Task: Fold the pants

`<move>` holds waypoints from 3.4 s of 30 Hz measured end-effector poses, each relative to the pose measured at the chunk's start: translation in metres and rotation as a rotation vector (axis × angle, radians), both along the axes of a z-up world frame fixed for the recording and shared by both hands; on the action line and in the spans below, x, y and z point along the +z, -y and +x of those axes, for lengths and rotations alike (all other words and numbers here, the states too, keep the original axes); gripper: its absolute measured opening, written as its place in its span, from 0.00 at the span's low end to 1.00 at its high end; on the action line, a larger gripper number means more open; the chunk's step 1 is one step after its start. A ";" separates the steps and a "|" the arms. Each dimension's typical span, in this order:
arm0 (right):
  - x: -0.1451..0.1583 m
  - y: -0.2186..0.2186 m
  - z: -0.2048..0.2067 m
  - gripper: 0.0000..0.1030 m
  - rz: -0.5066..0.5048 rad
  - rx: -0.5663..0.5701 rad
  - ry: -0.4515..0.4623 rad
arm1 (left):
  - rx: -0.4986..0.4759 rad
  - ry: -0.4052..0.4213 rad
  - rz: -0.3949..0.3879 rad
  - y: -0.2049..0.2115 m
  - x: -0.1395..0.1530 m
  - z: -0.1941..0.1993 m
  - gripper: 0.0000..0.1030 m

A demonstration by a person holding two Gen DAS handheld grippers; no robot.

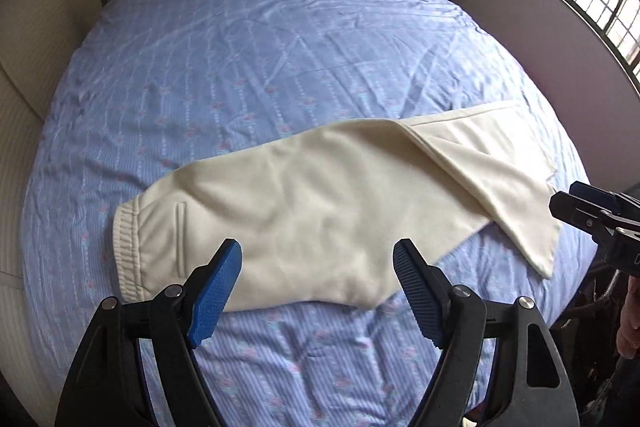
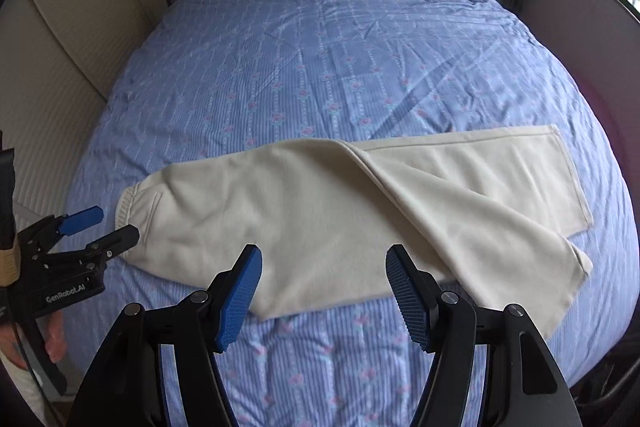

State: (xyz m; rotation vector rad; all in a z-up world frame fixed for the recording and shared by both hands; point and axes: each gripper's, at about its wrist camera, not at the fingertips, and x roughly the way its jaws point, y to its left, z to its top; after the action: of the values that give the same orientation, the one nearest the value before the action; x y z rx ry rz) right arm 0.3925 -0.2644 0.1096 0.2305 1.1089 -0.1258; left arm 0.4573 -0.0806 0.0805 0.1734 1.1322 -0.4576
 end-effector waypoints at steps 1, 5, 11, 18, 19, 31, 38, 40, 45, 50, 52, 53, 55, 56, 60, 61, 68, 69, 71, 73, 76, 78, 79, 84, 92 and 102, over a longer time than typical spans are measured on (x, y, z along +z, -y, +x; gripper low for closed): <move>0.006 0.008 -0.014 0.64 0.009 -0.026 0.009 | -0.017 0.000 -0.019 0.011 0.005 -0.010 0.76; 0.018 0.050 -0.067 0.64 0.015 -0.113 0.038 | -0.043 -0.001 -0.051 0.055 0.014 -0.044 0.76; 0.007 0.132 -0.125 0.64 0.004 -0.171 0.025 | 0.009 -0.028 -0.031 0.130 -0.004 -0.078 0.76; -0.041 0.232 -0.158 0.64 -0.031 -0.139 -0.046 | 0.076 -0.098 0.000 0.217 -0.049 -0.108 0.74; -0.049 0.244 -0.162 0.64 -0.024 -0.143 -0.058 | 0.078 -0.108 0.001 0.227 -0.055 -0.112 0.74; -0.174 0.322 -0.206 0.64 0.214 -0.346 -0.255 | -0.018 -0.237 0.069 0.306 -0.146 -0.099 0.68; -0.234 0.324 -0.213 0.64 0.328 -0.440 -0.321 | -0.010 -0.371 0.031 0.329 -0.191 -0.072 0.63; -0.246 0.324 -0.211 0.64 0.352 -0.462 -0.338 | -0.005 -0.397 0.033 0.338 -0.201 -0.066 0.63; -0.261 0.327 -0.198 0.63 0.333 -0.482 -0.390 | 0.017 -0.446 0.041 0.352 -0.223 -0.050 0.51; -0.255 0.328 -0.182 0.27 0.322 -0.474 -0.398 | -0.012 -0.471 0.002 0.363 -0.208 -0.042 0.15; -0.244 0.329 -0.170 0.08 0.339 -0.412 -0.390 | -0.039 -0.459 -0.039 0.369 -0.187 -0.038 0.13; -0.237 0.332 -0.165 0.08 0.353 -0.402 -0.383 | -0.047 -0.451 -0.068 0.371 -0.175 -0.035 0.12; -0.214 0.341 -0.154 0.08 0.378 -0.409 -0.316 | -0.062 -0.413 -0.107 0.382 -0.149 -0.026 0.12; -0.199 0.347 -0.148 0.08 0.370 -0.410 -0.274 | -0.071 -0.387 -0.122 0.389 -0.135 -0.017 0.12; -0.131 0.383 -0.118 0.08 0.308 -0.422 -0.087 | -0.114 -0.277 -0.152 0.424 -0.093 0.027 0.12; -0.117 0.396 -0.110 0.08 0.291 -0.431 -0.046 | -0.124 -0.259 -0.153 0.432 -0.090 0.041 0.12; -0.084 0.487 -0.030 0.08 0.271 -0.454 0.105 | -0.159 -0.219 -0.036 0.501 -0.121 0.120 0.12; -0.090 0.499 -0.020 0.08 0.279 -0.455 0.098 | -0.154 -0.234 -0.015 0.506 -0.131 0.126 0.12; -0.103 0.515 0.002 0.08 0.291 -0.445 0.069 | -0.143 -0.264 0.032 0.517 -0.152 0.141 0.12; -0.120 0.526 0.023 0.08 0.305 -0.438 0.042 | -0.134 -0.297 0.066 0.524 -0.169 0.150 0.12; -0.138 0.535 0.040 0.08 0.284 -0.443 0.013 | -0.133 -0.333 0.126 0.532 -0.184 0.160 0.13; -0.143 0.543 0.045 0.08 0.230 -0.472 0.012 | -0.119 -0.361 0.138 0.535 -0.186 0.165 0.13; -0.143 0.548 0.046 0.08 0.216 -0.484 0.021 | -0.104 -0.382 0.136 0.535 -0.185 0.168 0.16; -0.138 0.565 0.032 0.32 0.185 -0.520 0.024 | -0.047 -0.437 0.000 0.530 -0.166 0.181 0.43; -0.131 0.543 -0.022 0.39 0.102 -0.509 0.032 | -0.441 -0.024 0.090 0.593 -0.099 0.142 0.71; -0.179 0.526 -0.087 0.39 0.248 -0.629 -0.054 | -0.764 0.028 0.348 0.660 -0.182 0.102 0.71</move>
State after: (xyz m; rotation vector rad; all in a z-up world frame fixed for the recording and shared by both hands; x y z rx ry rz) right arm 0.3051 -0.7908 -0.0694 0.7996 1.0731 -0.5569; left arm 0.5589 -0.7404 -0.1012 0.9321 1.0856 -0.9231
